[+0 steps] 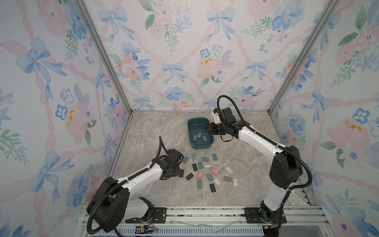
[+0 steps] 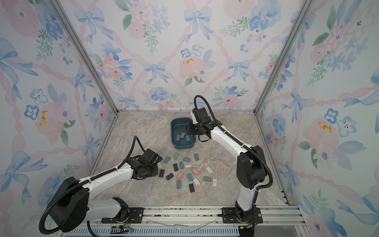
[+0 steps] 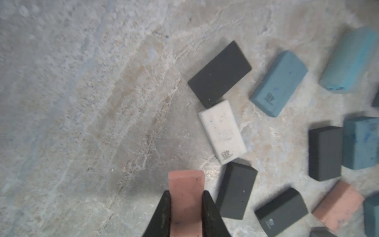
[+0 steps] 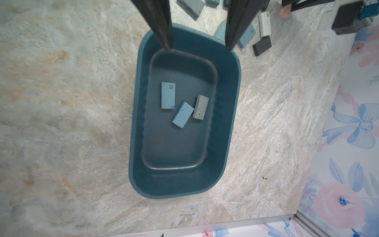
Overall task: Put the eraser in the storage box
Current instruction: Pick up the eraser from the center of the board, then place the eraser in the storage box.
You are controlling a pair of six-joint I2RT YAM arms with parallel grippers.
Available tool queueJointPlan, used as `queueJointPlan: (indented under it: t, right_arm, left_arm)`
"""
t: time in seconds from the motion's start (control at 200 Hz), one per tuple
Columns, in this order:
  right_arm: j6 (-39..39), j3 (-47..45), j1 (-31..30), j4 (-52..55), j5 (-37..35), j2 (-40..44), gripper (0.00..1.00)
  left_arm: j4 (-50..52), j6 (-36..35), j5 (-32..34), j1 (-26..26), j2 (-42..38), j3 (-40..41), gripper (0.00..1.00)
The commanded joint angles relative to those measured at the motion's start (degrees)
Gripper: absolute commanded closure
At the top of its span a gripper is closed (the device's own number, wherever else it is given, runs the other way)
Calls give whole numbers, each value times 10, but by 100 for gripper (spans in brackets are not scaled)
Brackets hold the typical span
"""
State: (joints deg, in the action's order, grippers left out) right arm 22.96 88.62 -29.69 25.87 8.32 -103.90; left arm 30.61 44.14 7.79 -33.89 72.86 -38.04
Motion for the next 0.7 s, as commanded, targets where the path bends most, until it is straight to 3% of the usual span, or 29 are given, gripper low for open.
queueJointPlan:
  t: [0.0,0.285,0.695]
  right_arm:
    - [5,-14,9,-7,6,33,55]
    - [11,-56,26,-21,8,64,55]
    - [27,-127,40,-41,15,120,55]
  left_arm:
    - [8,-8,-5,-1,-14,-37,75]
    - [9,-82,-5,12,49,-193,74]
    - [13,-170,-52,25,286,-468,75]
